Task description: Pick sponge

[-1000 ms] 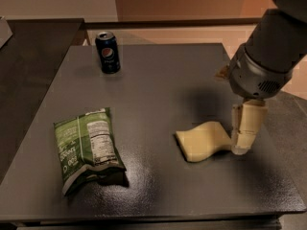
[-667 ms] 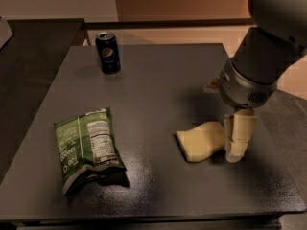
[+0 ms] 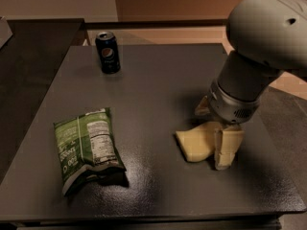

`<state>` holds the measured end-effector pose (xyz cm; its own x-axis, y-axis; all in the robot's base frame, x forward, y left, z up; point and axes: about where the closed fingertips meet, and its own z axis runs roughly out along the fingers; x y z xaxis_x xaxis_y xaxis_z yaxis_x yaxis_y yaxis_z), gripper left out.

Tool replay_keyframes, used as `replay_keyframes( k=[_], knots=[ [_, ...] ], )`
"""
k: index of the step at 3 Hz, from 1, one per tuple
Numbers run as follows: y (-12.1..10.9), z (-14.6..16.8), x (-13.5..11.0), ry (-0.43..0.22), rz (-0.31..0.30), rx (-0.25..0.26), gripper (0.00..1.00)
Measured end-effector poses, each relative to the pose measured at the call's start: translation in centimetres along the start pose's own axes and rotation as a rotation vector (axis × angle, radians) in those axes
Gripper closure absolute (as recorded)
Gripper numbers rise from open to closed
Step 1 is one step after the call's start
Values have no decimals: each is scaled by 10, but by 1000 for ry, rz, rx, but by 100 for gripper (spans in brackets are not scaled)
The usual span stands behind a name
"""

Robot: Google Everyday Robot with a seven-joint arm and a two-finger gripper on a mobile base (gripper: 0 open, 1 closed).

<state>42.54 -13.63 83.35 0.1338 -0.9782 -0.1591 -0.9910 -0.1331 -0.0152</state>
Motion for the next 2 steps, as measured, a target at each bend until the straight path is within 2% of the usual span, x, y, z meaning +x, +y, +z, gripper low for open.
replay_keyframes(
  k=[1,2],
  knots=[
    [5,6,-3,-1,-23,-11,41],
    [8,1,-9,-14,-42,2,65]
  ],
)
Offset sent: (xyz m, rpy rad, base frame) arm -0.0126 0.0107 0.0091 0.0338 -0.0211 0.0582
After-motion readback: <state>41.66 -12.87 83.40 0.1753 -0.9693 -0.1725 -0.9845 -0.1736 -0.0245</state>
